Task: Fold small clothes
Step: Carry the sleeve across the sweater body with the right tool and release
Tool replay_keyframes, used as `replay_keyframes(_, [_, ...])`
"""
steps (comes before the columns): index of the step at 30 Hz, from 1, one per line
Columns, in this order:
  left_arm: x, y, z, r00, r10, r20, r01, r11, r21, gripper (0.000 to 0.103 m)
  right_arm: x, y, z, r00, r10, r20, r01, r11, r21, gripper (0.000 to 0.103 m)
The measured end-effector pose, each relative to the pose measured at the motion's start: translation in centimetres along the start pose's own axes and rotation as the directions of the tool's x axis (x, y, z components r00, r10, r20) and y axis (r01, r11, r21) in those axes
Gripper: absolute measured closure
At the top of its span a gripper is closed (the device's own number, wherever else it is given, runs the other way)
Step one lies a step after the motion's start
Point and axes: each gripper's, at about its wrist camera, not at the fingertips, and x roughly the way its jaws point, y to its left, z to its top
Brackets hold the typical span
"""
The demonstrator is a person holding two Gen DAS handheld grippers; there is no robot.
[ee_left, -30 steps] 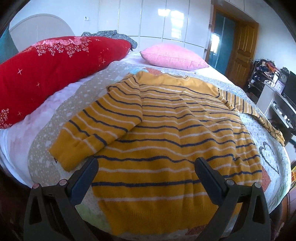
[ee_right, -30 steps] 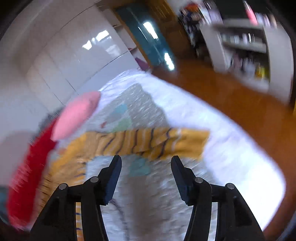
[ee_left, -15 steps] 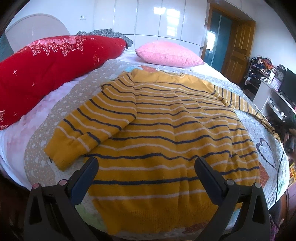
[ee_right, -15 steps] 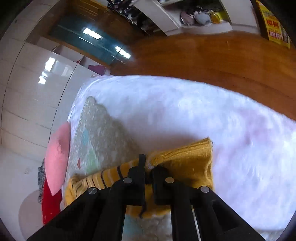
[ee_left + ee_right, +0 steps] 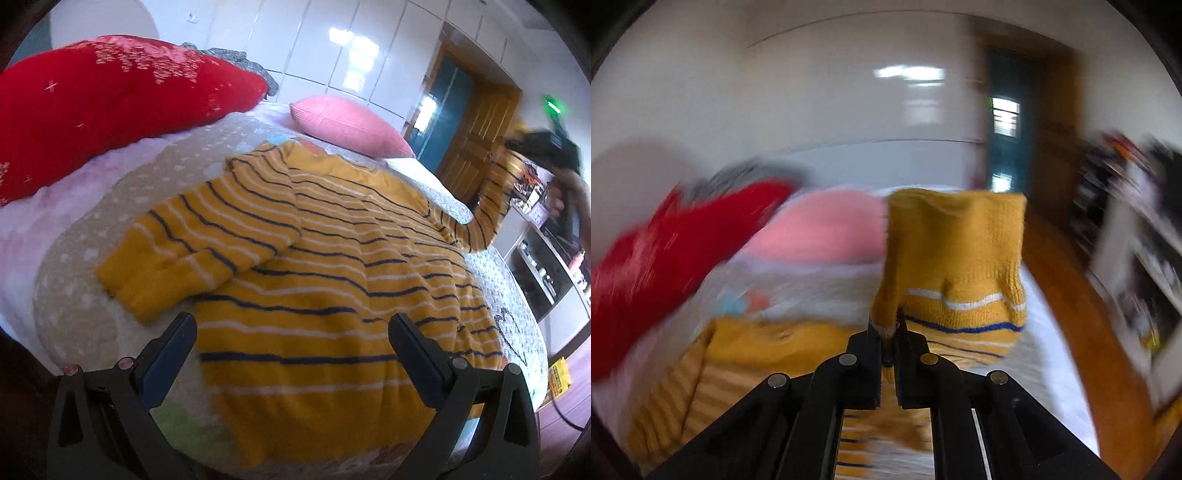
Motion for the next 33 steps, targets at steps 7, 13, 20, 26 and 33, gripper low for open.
replay_keyframes(7, [-3.0,5.7,-0.2,0.996,0.066,0.06,-0.061,0.996,-0.071,0.0,11.8,22.5,-6.1,0.958,0.198,-0.209,-0.253,0.924,-0.288,0.097])
replay_keyframes(13, [-4.5,10.4,-0.9,0.992,0.114,0.059,-0.103,0.982,-0.157,0.0,17.1,29.4,-13.1,0.915,0.138,-0.379,-0.302,0.858,-0.416,0.092])
replay_keyframes(20, [-6.4,15.4,-1.3,0.984,0.166,0.068,-0.137,0.941,-0.308,0.0,7.8,29.6,-13.8,0.892,0.32,-0.32,-0.439,0.783,-0.44,0.049])
replay_keyframes(26, [-8.9,17.6,-1.2,0.964,0.241,0.112,-0.187,0.913,-0.362,0.0,1.8,34.1,-19.4,0.757,0.469,-0.454,-0.653,0.55,-0.52,0.04])
replay_keyframes(33, [-9.7,19.3,-1.9,0.961,0.255,0.11,-0.191,0.895,-0.404,0.0,-0.5,40.0,-25.6,0.759,0.457,-0.464,-0.636,0.365,-0.68,0.04])
